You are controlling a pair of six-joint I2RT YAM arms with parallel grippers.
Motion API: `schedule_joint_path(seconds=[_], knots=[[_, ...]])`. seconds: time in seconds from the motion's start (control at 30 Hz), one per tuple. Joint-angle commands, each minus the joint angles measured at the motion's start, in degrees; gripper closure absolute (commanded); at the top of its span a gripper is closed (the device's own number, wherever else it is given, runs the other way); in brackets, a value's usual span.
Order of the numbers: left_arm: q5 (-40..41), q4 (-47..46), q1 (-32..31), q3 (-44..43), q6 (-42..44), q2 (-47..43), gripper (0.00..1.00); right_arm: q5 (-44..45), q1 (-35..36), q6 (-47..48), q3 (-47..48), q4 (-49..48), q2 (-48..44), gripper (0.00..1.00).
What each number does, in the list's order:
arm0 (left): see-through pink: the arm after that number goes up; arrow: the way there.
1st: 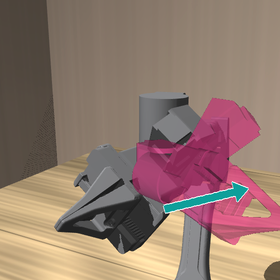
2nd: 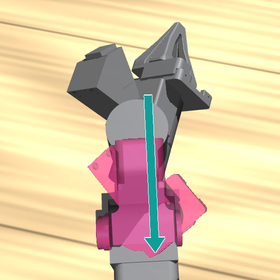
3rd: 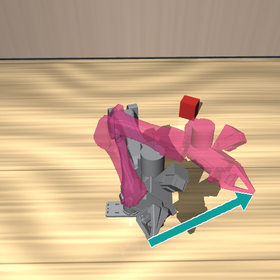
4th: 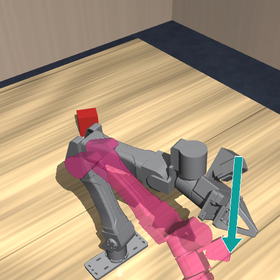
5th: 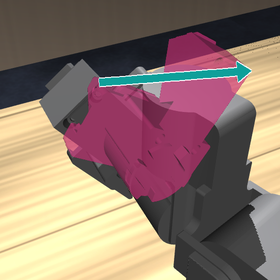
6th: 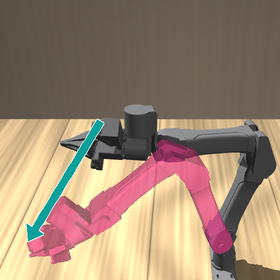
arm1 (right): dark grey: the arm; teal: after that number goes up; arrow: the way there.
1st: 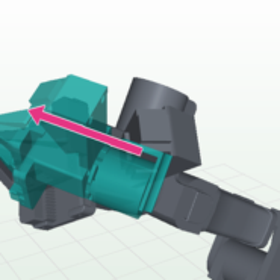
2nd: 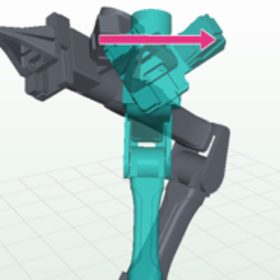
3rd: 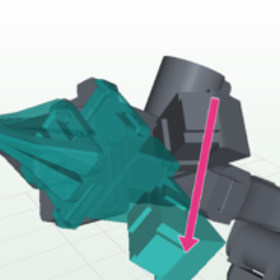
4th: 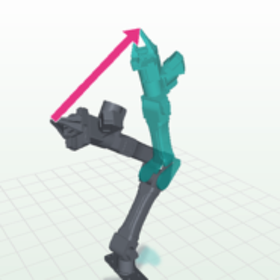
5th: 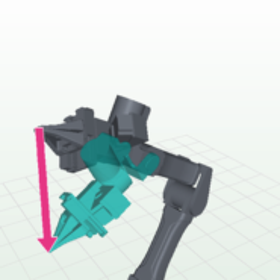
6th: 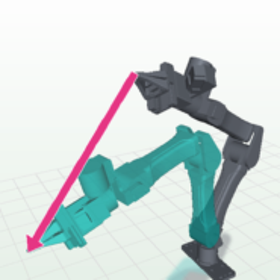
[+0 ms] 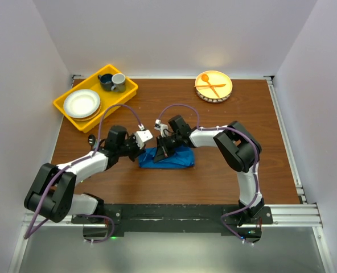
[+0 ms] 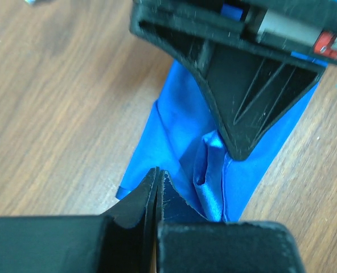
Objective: Fold the napkin into a case and place the utensils inside
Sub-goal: Stuff the top corner of the smaller-rectangle-folded napkin into the folded napkin.
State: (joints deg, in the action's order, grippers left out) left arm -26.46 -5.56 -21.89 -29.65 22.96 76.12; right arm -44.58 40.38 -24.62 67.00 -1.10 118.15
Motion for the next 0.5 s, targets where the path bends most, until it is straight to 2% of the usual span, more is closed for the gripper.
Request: schedule_joint_path(seconds=[0.0, 0.2, 0.3, 0.33, 0.4, 0.43, 0.47], knots=[[-1.8, -3.0, 0.8, -0.1, -2.2, -2.1, 1.0, 0.0, 0.0, -1.4, 2.8, 3.7, 1.5, 1.0], [-4.3, -0.3, 1.0, -1.3, -1.2, -1.6, 1.0, 0.4, 0.0, -1.5, 4.4, 6.3, 2.6, 1.0], [-6.6, 1.9, 1.0, -2.3, -1.8, -1.8, 0.87, 0.7, 0.0, -1.8, 4.4, 5.7, 2.4, 1.0], [-6.6, 2.0, 1.1, -2.3, -2.0, -2.4, 0.79, 0.7, 0.0, -1.9, 4.5, 5.7, 2.4, 1.0], [-7.1, 2.9, 2.4, -2.2, -2.5, -4.1, 0.68, 0.8, 0.1, -1.6, 4.0, 5.2, 2.1, 1.0], [-7.8, 3.3, 3.4, -2.3, -2.9, -4.5, 0.58, 1.1, 0.0, -1.3, 3.8, 4.9, 1.6, 1.0], [-9.1, 3.6, 4.8, -2.3, -3.3, -4.6, 0.54, 1.0, 0.0, -0.8, 3.6, 4.5, 1.4, 1.0]])
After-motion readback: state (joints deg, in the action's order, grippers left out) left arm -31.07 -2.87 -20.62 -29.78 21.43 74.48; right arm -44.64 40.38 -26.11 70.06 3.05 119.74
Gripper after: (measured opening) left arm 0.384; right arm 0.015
